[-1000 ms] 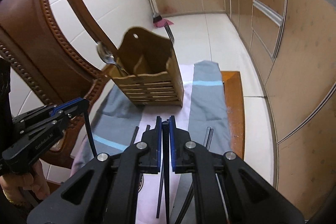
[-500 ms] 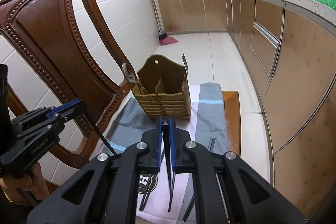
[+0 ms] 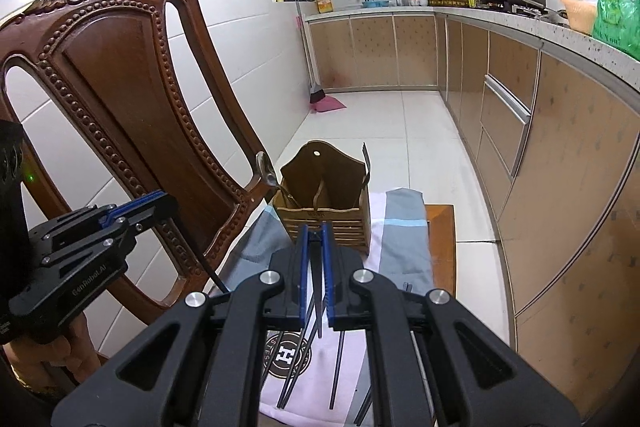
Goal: Organize utensils
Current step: 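Lift the chopsticks with both tools and carry them toward the wooden holder, then lower the chopsticks into the holder and open the right tool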
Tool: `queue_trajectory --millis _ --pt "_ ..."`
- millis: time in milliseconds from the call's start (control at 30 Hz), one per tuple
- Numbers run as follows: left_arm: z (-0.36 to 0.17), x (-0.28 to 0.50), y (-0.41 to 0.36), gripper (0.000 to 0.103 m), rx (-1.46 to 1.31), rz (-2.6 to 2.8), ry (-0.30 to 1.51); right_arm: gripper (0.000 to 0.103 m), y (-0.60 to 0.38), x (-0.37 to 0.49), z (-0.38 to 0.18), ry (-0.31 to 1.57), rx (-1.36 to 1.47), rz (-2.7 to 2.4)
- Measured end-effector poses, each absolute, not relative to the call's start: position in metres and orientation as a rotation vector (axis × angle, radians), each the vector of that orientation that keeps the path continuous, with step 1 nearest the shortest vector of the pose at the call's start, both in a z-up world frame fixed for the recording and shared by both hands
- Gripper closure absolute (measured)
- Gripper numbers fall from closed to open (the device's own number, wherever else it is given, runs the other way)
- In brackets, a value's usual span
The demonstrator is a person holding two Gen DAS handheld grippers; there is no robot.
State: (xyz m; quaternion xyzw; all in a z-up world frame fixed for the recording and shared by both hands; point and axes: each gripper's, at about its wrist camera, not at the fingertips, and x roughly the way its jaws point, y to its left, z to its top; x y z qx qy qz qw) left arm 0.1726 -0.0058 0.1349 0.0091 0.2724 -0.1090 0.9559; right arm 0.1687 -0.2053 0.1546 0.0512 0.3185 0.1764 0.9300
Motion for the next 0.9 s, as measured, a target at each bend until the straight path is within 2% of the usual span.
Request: queue_trajectory --millis 367,900 --pt "0.139 0.170 -0.003 0.097 0.019 -0.226 0.550 0.096 -0.206 0.165 0.158 0.646 0.086 0.344" --pt "0.151 0.172 0.025 0.097 -0.036 -0.226 0.536 0.096 -0.171 0.227 0.239 0.534 -0.001 0.267"
